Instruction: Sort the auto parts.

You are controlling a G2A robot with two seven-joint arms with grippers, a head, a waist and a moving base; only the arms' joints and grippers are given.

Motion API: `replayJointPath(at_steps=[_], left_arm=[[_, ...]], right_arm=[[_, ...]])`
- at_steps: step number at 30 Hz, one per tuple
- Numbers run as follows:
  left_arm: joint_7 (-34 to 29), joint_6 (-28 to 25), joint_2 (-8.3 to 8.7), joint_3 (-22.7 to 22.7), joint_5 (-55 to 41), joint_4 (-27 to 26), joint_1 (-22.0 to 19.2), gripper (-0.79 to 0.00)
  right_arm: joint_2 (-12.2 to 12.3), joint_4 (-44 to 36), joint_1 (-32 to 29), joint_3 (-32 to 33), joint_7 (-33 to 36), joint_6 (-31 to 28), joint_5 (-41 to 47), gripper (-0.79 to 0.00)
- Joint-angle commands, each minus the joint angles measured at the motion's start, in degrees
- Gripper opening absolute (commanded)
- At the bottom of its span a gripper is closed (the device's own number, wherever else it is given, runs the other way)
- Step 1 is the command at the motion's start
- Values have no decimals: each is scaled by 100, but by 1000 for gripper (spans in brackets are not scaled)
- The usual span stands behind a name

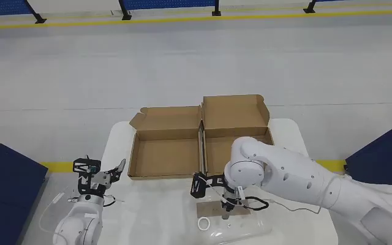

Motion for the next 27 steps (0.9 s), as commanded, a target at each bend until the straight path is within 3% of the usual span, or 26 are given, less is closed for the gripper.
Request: replayJointPath(at_steps=[1, 6, 17, 27], left_arm=[[0, 0, 0, 0, 0, 0, 0, 0], [0, 0, 0, 0, 0, 0, 0, 0], [0, 0, 0, 0, 0, 0, 0, 0], [0, 0, 0, 0, 0, 0, 0, 0]], right_arm=[[38, -109, -21, -108, 0, 99, -73, 0], [107, -281, -124, -270, -2, 338, -121, 0], [115, -304, -206, -253, -85, 265, -105, 0], [-1, 44, -724, -302, -266, 220, -853, 0]])
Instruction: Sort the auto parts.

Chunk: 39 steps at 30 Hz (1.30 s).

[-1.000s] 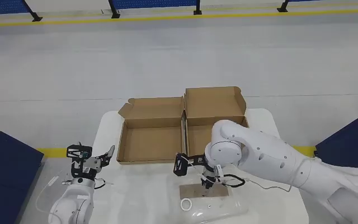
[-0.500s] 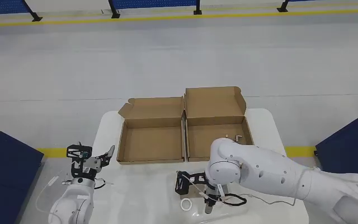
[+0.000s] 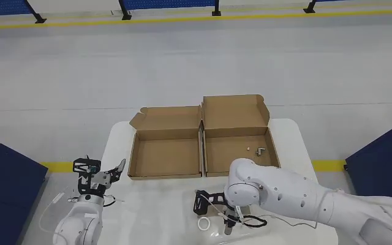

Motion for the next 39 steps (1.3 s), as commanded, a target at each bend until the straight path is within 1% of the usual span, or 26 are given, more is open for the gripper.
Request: replayJointPath(at_steps=[1, 4, 12, 15, 20, 21, 22, 23, 24, 25, 27, 28, 30, 31, 33, 34, 39], left_arm=[[0, 0, 0, 0, 0, 0, 0, 0], [0, 0, 0, 0, 0, 0, 0, 0], [0, 0, 0, 0, 0, 0, 0, 0], [0, 0, 0, 0, 0, 0, 0, 0], [0, 0, 0, 0, 0, 0, 0, 0], [0, 0, 0, 0, 0, 0, 0, 0], [0, 0, 0, 0, 0, 0, 0, 0], [0, 0, 0, 0, 0, 0, 0, 0], [0, 0, 0, 0, 0, 0, 0, 0], [0, 0, 0, 0, 0, 0, 0, 0], [0, 0, 0, 0, 0, 0, 0, 0], [0, 0, 0, 0, 0, 0, 0, 0], [0, 0, 0, 0, 0, 0, 0, 0], [0, 0, 0, 0, 0, 0, 0, 0], [0, 0, 0, 0, 0, 0, 0, 0], [0, 0, 0, 0, 0, 0, 0, 0], [0, 0, 0, 0, 0, 0, 0, 0]], right_arm=[[-30, 48, -73, 0, 18, 4, -133, 0], [-87, 79, -146, 0, 40, 11, -319, 0], [-87, 83, -163, 0, 7, 6, -342, 0], [-82, 117, -298, 0, -169, -24, -591, 0], [-100, 175, -430, 1, -134, -34, -784, 0], [-108, 181, -447, 0, -112, -32, -807, -22], [-116, 192, -456, 1, -86, -17, -847, -80], [-125, 204, -472, 0, -65, 8, -887, -83], [-135, 209, -490, 0, -55, 13, -908, -123], [-144, 221, -507, 3, -59, 13, -927, -139], [-165, 256, -541, 2, -27, 8, -952, -154], [-177, 265, -560, 1, -25, -6, -950, -206], [-201, 302, -600, 0, 4, -42, -961, -215], [-215, 319, -625, 0, 17, -49, -980, -305], [-244, 363, -691, 0, 37, -75, -978, -342], [-259, 384, -719, 0, 41, -90, -985, -372], [-326, 465, -840, 0, 78, -149, -964, -406]])
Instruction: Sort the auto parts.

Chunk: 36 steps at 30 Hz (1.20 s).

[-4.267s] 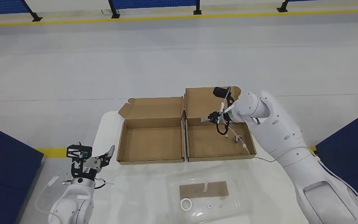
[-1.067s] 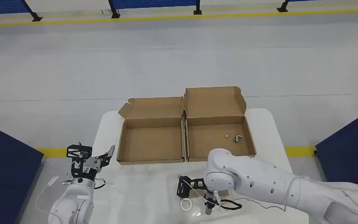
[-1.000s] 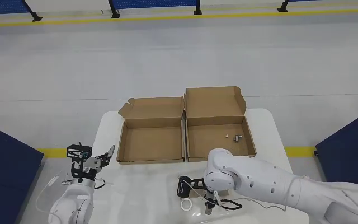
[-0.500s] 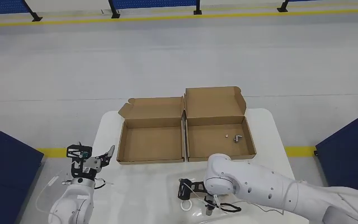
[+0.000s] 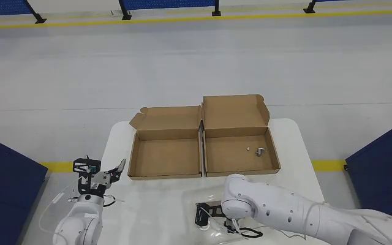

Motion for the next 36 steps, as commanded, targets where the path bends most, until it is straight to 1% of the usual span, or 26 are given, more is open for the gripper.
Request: replayJointPath(at_steps=[1, 6, 11, 23, 31, 32, 34, 36], left_arm=[[0, 0, 0, 0, 0, 0, 0, 0], [0, 0, 0, 0, 0, 0, 0, 0], [0, 0, 0, 0, 0, 0, 0, 0], [0, 0, 0, 0, 0, 0, 0, 0], [0, 0, 0, 0, 0, 0, 0, 0], [0, 0, 0, 0, 0, 0, 0, 0], [0, 0, 0, 0, 0, 0, 0, 0], [0, 0, 0, 0, 0, 0, 0, 0]], right_arm=[[-20, 17, -34, 0, 14, -5, -9, -413], [-69, 71, -91, 4, 98, 23, -83, -431], [-103, 85, -130, 34, 147, 77, -145, -480], [-158, 198, -279, 91, 187, 108, -237, -554], [-184, 268, -351, 132, 196, 109, -310, -665], [-186, 281, -358, 136, 196, 110, -312, -686], [-190, 311, -366, 147, 196, 134, -325, -785], [-191, 321, -362, 150, 196, 138, -339, -785]])
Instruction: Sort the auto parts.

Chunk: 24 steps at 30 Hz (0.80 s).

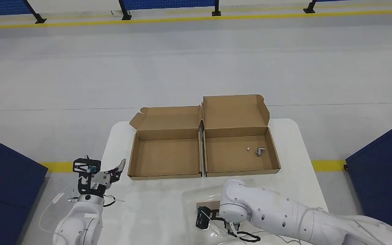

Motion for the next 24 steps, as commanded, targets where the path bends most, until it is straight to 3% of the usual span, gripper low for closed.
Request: replayJointPath(at_steps=[1, 5, 12, 22, 24], left_arm=[[0, 0, 0, 0, 0, 0, 0, 0], [0, 0, 0, 0, 0, 0, 0, 0], [0, 0, 0, 0, 0, 0, 0, 0], [0, 0, 0, 0, 0, 0, 0, 0], [0, 0, 0, 0, 0, 0, 0, 0]], right_arm=[[4, -7, 21, 7, 0, 19, -17, -785], [103, -227, 159, 56, 0, 178, 54, -785], [528, -790, 402, 185, 0, 450, 491, -785], [528, -790, 402, 185, 0, 450, 491, -785], [544, -714, 326, 270, -302, 385, 613, -785]])
